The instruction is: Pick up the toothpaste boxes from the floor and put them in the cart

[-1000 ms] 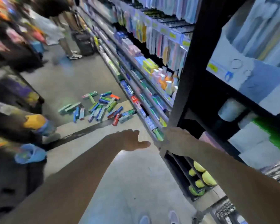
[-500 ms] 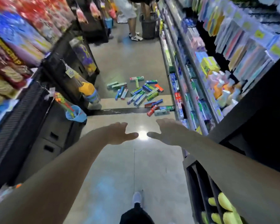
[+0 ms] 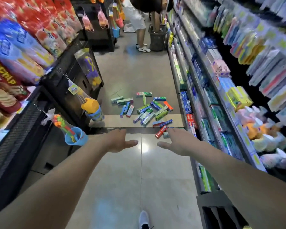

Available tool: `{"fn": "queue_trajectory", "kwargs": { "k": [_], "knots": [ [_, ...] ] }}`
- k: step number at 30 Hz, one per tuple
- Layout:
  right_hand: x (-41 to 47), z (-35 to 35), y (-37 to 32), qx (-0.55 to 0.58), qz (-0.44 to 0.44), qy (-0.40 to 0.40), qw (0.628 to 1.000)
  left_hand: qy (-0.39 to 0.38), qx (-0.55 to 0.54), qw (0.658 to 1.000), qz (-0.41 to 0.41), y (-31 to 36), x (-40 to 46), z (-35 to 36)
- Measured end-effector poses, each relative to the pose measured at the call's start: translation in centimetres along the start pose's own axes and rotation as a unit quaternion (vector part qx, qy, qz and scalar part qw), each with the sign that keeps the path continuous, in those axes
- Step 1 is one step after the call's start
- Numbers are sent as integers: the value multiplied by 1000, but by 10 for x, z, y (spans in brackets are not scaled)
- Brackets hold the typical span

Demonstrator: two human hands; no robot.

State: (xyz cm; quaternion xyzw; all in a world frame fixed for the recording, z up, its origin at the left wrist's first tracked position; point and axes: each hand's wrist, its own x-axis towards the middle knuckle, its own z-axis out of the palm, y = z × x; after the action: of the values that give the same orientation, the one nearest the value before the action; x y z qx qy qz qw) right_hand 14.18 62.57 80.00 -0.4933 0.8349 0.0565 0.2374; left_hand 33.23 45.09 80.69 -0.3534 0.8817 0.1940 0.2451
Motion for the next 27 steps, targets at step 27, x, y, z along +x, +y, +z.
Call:
{"fn": "queue_trajectory", "kwargs": {
  "k": [27],
  "knots": [
    [424, -174, 51, -52, -53, -62, 995, -43, -26, 998, -49, -38, 340, -234]
  ]
}}
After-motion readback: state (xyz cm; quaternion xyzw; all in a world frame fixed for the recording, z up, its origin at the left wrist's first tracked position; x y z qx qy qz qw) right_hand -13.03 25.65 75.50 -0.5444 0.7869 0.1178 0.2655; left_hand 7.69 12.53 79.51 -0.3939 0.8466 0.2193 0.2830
